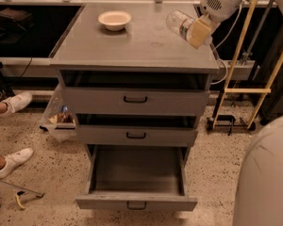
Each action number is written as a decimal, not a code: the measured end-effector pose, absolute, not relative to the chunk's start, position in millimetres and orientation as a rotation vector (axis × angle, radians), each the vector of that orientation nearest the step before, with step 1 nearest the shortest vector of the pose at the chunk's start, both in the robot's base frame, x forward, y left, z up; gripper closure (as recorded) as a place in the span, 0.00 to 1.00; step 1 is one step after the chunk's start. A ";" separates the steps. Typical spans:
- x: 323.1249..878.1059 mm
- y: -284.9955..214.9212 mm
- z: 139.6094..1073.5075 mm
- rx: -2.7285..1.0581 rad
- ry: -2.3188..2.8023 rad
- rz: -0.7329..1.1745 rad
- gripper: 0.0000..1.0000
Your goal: Place water bottle into bottom drawer
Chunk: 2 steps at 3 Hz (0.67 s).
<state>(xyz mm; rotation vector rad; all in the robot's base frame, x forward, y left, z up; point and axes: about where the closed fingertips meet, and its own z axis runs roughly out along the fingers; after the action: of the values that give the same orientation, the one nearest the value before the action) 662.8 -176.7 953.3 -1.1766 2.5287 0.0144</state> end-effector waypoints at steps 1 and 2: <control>659.1 -171.8 955.1 -1.189 2.522 -0.003 1.00; 621.7 -160.3 975.5 -1.194 2.449 0.050 1.00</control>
Offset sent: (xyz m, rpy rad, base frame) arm -0.1630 0.0581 -0.0397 0.0638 0.1068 0.1670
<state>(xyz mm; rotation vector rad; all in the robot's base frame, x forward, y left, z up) 621.7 -160.3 975.5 -1.1938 2.4485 0.0498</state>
